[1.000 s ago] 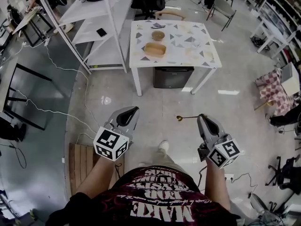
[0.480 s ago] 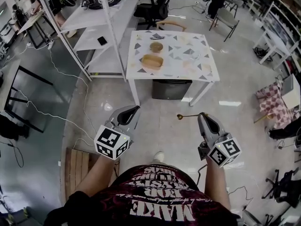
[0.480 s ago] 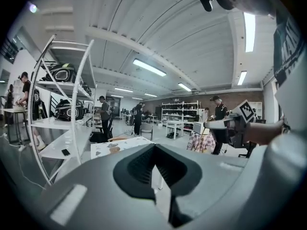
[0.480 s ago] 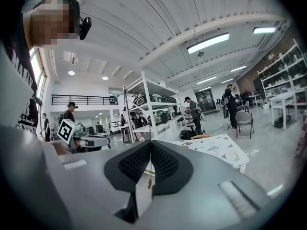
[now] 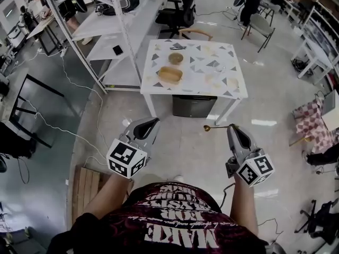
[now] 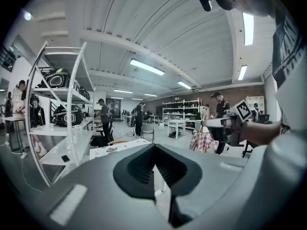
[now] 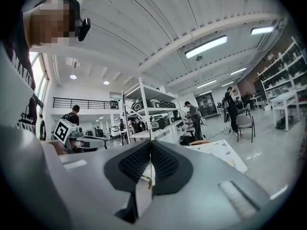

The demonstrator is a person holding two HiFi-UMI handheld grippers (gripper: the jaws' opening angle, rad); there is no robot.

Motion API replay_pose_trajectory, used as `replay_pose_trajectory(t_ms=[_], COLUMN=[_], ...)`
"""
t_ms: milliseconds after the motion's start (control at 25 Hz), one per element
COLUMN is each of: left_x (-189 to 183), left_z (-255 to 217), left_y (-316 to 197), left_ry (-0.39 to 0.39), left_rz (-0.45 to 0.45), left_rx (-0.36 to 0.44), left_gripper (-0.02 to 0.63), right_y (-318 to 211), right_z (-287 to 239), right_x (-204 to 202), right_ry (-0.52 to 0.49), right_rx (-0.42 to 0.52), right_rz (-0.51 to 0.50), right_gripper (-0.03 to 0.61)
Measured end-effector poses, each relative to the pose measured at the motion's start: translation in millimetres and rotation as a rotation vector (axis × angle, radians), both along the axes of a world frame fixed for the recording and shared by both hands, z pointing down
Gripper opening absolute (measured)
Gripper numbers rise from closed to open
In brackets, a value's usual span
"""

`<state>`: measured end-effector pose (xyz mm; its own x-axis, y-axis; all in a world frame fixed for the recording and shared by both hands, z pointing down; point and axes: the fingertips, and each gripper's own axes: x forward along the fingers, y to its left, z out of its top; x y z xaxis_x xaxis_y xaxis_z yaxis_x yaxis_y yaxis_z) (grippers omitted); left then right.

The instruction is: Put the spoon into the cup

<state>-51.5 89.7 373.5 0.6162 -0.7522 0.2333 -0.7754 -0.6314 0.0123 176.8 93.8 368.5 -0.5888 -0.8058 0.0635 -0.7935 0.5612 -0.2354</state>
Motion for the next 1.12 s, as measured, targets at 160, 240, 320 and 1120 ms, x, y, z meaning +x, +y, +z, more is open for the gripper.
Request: replay_pose_trajectory(t_ms=[160, 240, 320, 1120], left_x=[4, 7, 8, 37], left_z=[-3, -6, -6, 8], left_y=[-3, -5, -8, -71], left_ry=[-0.008, -0.001, 0.000, 0.031], left_rz=[-0.006, -0.009, -0.007, 0.081], left_rx=[0.006, 0.012, 0.016, -0.003], left_gripper=[0.000, 0.000, 0.000, 0.000], right_y=[3, 3, 2, -40], right_z=[12, 21, 26, 20], right_x=[7, 9, 9, 26], right_ry=[-0.021, -0.023, -0.027, -0.005], right_rx=[-0.021, -0.040, -0.049, -0.052], right_rz=[0.014, 0.015, 0.016, 0.090], right_gripper=[0.034, 0.034, 0.034, 0.034])
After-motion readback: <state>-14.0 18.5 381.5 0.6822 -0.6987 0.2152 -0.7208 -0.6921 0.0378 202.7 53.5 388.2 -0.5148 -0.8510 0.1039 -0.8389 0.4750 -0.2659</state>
